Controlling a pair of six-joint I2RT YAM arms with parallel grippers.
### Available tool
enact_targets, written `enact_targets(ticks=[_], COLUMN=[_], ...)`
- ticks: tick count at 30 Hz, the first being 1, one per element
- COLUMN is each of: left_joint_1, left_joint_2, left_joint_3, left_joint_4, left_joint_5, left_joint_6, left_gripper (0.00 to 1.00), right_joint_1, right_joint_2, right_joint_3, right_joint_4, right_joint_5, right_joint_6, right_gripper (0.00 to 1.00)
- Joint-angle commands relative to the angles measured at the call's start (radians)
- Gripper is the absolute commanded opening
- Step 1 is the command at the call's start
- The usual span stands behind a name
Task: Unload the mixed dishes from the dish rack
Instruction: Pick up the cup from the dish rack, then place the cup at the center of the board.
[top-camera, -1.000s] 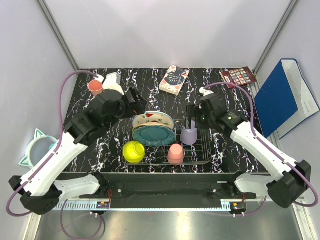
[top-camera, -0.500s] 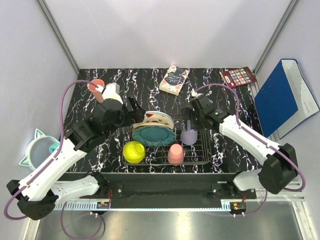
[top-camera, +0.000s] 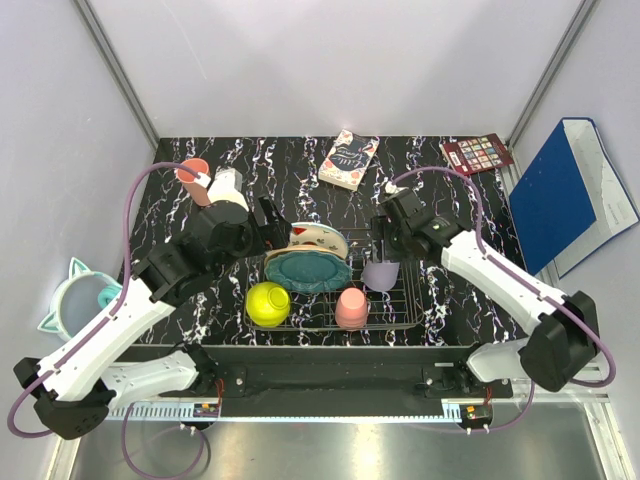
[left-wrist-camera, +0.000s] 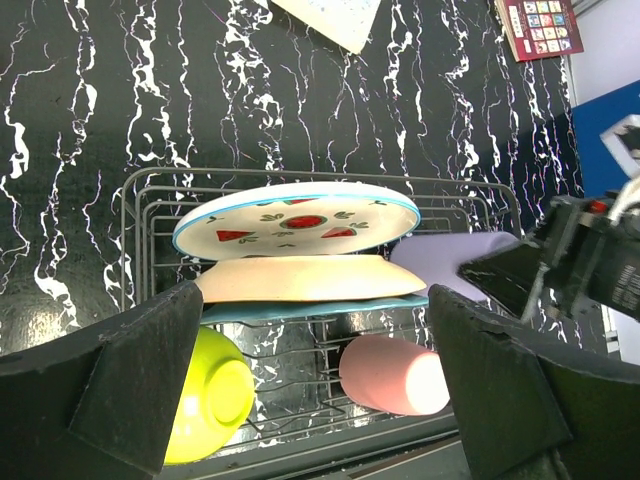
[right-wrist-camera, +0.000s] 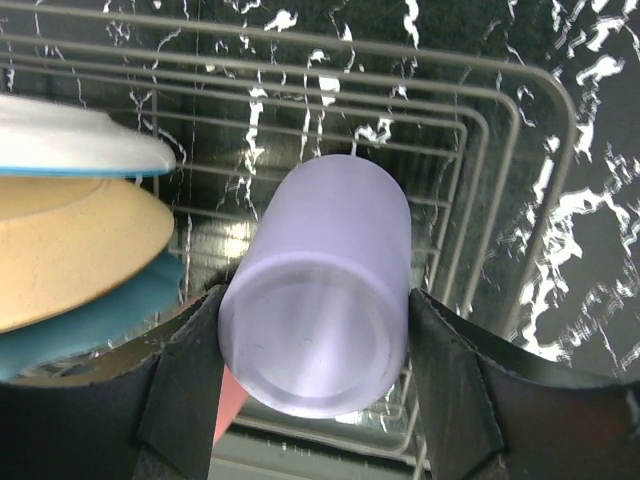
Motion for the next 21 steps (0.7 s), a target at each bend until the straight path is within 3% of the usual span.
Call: enact_targets(ticks=[1, 5, 6, 7, 9, 14, 16, 17, 18, 21], left_joint_1=[-0.005, -0.007, -0.007, -0.007, -0.007, -0.007, -0.005, -0.005, -0.005, 0.001], left_joint_2=[-0.016, -0.013, -0.008, -0.004, 0.010, -0.002, -0.053, -0.071, -0.093, -0.125], left_joint_3=[0.010, 0.032, 0.042, 0.049, 0.079, 0.125, 0.096, 0.077, 0.032, -0.010], left_joint_4=[0.041, 0.040, 0.040, 0.040, 0.040, 0.132, 0.272, 0.331, 0.389, 0.529], left_joint_5=[-0.042, -0.066, -0.071, -0.073, -0.069, 0.017, 0.079, 0.148, 0.180, 0.280], left_joint_6=[0.004, 0.023, 0.026, 0.030, 0.040, 0.043, 0.044, 0.043, 0.038, 0.015], left_gripper=[0.99, 0.99, 0.99, 0.99, 0.99, 0.99, 0.99, 0.99, 0.99, 0.99], right_joint_1=[0.016, 0.018, 0.019, 0.021, 0.018, -0.027, -0.083, -0.135, -0.159, -0.174], right_joint_2=[-0.106, -0.224, -0.255, -0.300, -0.322, -0.336, -0.376, -0.388, -0.396, -0.392], right_joint_3=[0.153, 0.278, 0.287, 0.304, 0.331, 0.283, 0.153, 0.101, -0.003, -0.111], right_joint_4=[-0.101, -0.105, -0.054, -0.033, 0.000, 0.094, 0.313, 0.408, 0.623, 0.948], right_joint_5=[0.014, -0.104, -0.127, -0.132, -0.152, -0.240, -0.446, -0.513, -0.625, -0.717], right_joint_6=[0.022, 0.043, 0.054, 0.061, 0.089, 0.211, 0.306, 0.428, 0.493, 0.681], right_gripper=[0.40, 0.32, 0.27, 0.13, 0.00, 0.00, 0.00, 0.00, 0.00, 0.00])
